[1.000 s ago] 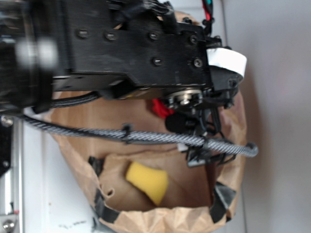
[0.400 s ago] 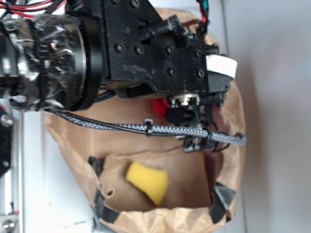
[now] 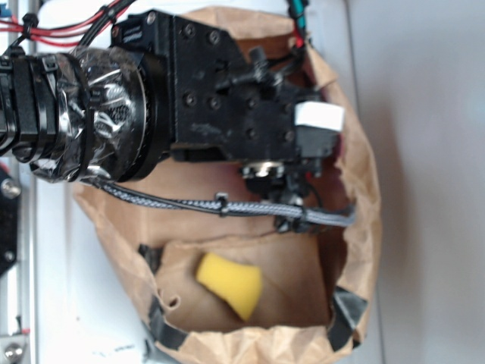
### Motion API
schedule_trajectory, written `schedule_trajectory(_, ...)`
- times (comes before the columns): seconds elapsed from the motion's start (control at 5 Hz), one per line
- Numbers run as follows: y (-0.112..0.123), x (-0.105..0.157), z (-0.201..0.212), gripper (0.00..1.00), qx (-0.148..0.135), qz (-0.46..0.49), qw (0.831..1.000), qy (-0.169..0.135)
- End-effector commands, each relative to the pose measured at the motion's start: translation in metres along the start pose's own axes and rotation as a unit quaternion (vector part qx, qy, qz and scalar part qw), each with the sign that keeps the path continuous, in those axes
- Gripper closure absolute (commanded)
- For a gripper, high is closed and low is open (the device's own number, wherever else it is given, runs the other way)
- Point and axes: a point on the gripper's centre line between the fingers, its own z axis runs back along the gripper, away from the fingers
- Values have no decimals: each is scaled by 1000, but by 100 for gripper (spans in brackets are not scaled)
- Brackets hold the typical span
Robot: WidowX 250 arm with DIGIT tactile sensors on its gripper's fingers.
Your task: Grab the red paper.
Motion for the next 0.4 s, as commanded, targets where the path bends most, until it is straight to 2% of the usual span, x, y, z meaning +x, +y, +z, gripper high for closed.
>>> schedule_trajectory(0.0,-10,5,5,100,1,20,1000,-14)
schedule_trajectory(0.2,-10,6,5,100,0,23,999,-24)
